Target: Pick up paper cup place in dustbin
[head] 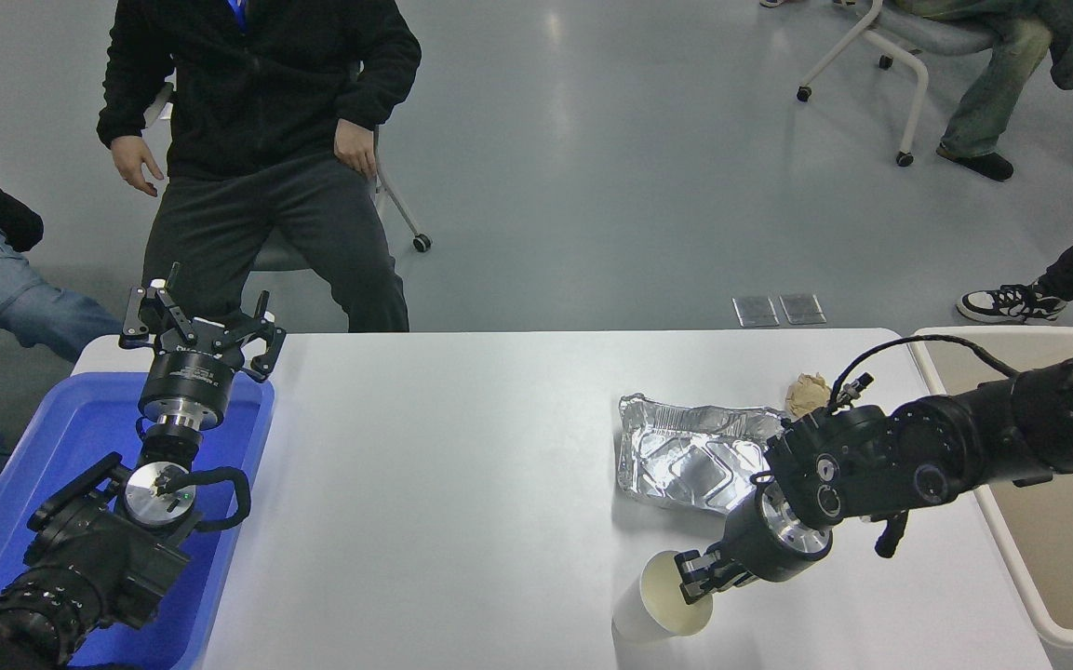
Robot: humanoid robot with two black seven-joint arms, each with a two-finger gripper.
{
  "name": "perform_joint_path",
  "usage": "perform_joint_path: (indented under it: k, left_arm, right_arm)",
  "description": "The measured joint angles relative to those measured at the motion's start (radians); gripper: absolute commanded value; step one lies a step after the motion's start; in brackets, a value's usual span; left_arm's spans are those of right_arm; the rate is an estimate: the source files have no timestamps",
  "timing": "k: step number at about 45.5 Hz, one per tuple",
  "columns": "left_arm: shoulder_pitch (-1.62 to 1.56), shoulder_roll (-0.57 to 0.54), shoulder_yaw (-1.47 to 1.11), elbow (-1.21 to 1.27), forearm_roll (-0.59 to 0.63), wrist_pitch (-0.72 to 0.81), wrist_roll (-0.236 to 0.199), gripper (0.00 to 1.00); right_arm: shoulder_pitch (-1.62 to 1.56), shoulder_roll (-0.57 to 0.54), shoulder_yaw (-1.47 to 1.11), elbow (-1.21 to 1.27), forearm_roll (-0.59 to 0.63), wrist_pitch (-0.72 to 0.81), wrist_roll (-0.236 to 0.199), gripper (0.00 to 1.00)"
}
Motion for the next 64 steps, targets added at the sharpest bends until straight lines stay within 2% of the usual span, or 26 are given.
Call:
perform_joint_path:
  k: [9, 37, 64]
  left_arm:
    - [0.000, 0.000, 0.000, 0.000, 0.000, 0.000, 0.000, 0.99]
    - [0.000, 0.000, -0.001, 0.000, 0.000, 0.000, 0.000, 0.99]
    - [0.000, 0.000, 0.000, 0.000, 0.000, 0.000, 0.000, 0.99]
  right_arm:
    - [0.091, -0.042, -0.004, 0.069, 0.003, 0.029, -0.005, 0.00]
    - [0.529, -0.219, -0.035, 0.146, 0.001, 0.409, -0.033, 0.00]
    - [0.855, -0.312, -0.048, 0.149, -0.008, 0.467, -0.111, 0.00]
